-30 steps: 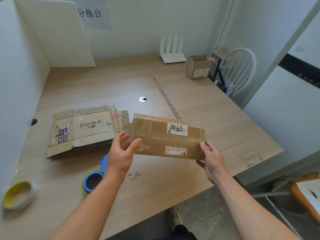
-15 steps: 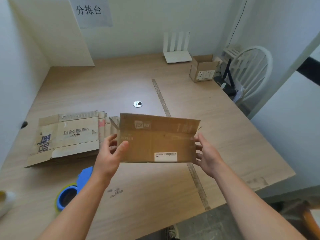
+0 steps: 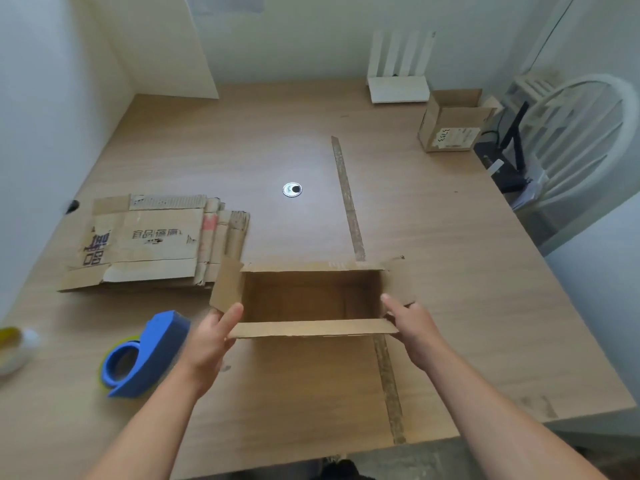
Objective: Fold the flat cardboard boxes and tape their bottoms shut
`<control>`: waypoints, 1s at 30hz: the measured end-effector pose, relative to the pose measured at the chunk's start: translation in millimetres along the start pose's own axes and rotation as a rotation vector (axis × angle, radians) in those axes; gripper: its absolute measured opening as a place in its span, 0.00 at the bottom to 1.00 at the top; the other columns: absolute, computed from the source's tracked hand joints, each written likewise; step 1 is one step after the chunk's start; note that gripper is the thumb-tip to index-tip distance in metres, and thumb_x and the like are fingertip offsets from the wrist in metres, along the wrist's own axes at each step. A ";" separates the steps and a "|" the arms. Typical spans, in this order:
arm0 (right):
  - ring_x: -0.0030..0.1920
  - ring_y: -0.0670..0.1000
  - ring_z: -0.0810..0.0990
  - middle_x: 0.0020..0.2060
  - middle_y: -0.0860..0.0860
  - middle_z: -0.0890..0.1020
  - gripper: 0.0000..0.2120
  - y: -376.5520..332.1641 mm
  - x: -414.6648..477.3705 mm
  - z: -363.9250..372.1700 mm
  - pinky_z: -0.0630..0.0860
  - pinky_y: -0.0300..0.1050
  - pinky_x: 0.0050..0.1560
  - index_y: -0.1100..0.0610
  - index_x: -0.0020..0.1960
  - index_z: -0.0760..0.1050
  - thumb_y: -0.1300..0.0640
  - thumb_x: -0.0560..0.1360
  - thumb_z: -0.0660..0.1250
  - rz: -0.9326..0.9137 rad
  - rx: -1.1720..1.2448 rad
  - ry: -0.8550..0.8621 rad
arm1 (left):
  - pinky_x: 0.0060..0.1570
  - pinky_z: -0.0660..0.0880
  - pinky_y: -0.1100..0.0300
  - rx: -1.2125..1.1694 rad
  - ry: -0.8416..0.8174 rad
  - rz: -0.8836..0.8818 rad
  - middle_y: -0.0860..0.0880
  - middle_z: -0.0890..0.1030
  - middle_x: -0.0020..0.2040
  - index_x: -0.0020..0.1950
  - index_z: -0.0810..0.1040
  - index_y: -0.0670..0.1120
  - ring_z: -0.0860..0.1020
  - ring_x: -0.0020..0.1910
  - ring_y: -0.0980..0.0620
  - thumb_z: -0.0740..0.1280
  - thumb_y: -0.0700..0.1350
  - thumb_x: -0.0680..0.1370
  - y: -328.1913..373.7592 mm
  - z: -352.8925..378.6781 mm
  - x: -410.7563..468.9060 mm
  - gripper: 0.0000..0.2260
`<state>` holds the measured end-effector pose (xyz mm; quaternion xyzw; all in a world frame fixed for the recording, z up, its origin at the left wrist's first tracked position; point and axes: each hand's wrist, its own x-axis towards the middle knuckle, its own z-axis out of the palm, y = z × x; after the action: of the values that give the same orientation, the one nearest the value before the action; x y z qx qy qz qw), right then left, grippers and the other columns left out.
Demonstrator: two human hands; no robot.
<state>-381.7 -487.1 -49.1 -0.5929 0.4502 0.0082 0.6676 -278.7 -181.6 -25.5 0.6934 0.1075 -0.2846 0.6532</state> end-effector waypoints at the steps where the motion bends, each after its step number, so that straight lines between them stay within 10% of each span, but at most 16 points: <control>1: 0.45 0.52 0.80 0.48 0.55 0.81 0.10 4.1 0.1 -2.0 0.78 0.50 0.49 0.55 0.53 0.77 0.49 0.78 0.69 -0.004 -0.037 -0.017 | 0.68 0.68 0.41 0.080 0.034 -0.020 0.48 0.80 0.60 0.63 0.76 0.47 0.76 0.64 0.43 0.71 0.67 0.69 -2.3 -0.2 -0.2 0.31; 4: 0.63 0.53 0.77 0.65 0.51 0.77 0.32 6.8 -0.9 -13.1 0.76 0.55 0.62 0.52 0.71 0.70 0.38 0.72 0.70 -0.115 -0.239 -0.013 | 0.58 0.74 0.49 0.211 0.160 0.025 0.51 0.80 0.59 0.66 0.75 0.50 0.77 0.59 0.48 0.72 0.59 0.74 -2.6 -0.8 -6.5 0.24; 8: 0.59 0.47 0.71 0.58 0.46 0.71 0.22 -10.3 -20.5 -25.5 0.70 0.46 0.61 0.52 0.70 0.71 0.49 0.77 0.69 -0.713 -0.631 0.250 | 0.63 0.70 0.54 0.525 0.473 0.400 0.51 0.76 0.63 0.72 0.70 0.47 0.74 0.62 0.53 0.71 0.48 0.78 -0.8 -8.2 -23.4 0.24; 12: 0.47 0.50 0.77 0.47 0.47 0.79 0.13 -16.5 -26.1 -4.5 0.78 0.46 0.45 0.54 0.53 0.80 0.48 0.76 0.63 -1.143 -0.906 -0.081 | 0.62 0.69 0.57 0.978 0.238 0.750 0.52 0.77 0.61 0.66 0.77 0.47 0.72 0.62 0.55 0.63 0.58 0.76 -5.1 -3.9 -35.8 0.23; 21: 0.58 0.60 0.77 0.60 0.55 0.79 0.26 -37.9 18.1 49.8 0.78 0.56 0.53 0.56 0.69 0.75 0.53 0.73 0.75 -1.281 -1.223 -0.034 | 0.72 0.54 0.55 1.551 -0.224 0.624 0.56 0.73 0.69 0.74 0.68 0.55 0.68 0.70 0.52 0.45 0.70 0.73 -11.8 15.2 2.1 0.36; 30: 0.71 0.53 0.63 0.71 0.46 0.67 0.26 -59.0 63.9 79.3 0.56 0.51 0.71 0.44 0.76 0.62 0.40 0.80 0.61 -0.867 -1.353 -0.104 | 0.61 0.68 0.31 1.679 -0.061 0.731 0.54 0.79 0.44 0.49 0.77 0.53 0.79 0.46 0.47 0.79 0.58 0.64 -24.0 24.2 17.2 0.21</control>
<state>-264.7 -474.6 -50.4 -0.9896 0.0458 0.0470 0.1278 -283.4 -205.9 -54.6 0.9236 -0.3780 -0.0631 -0.0135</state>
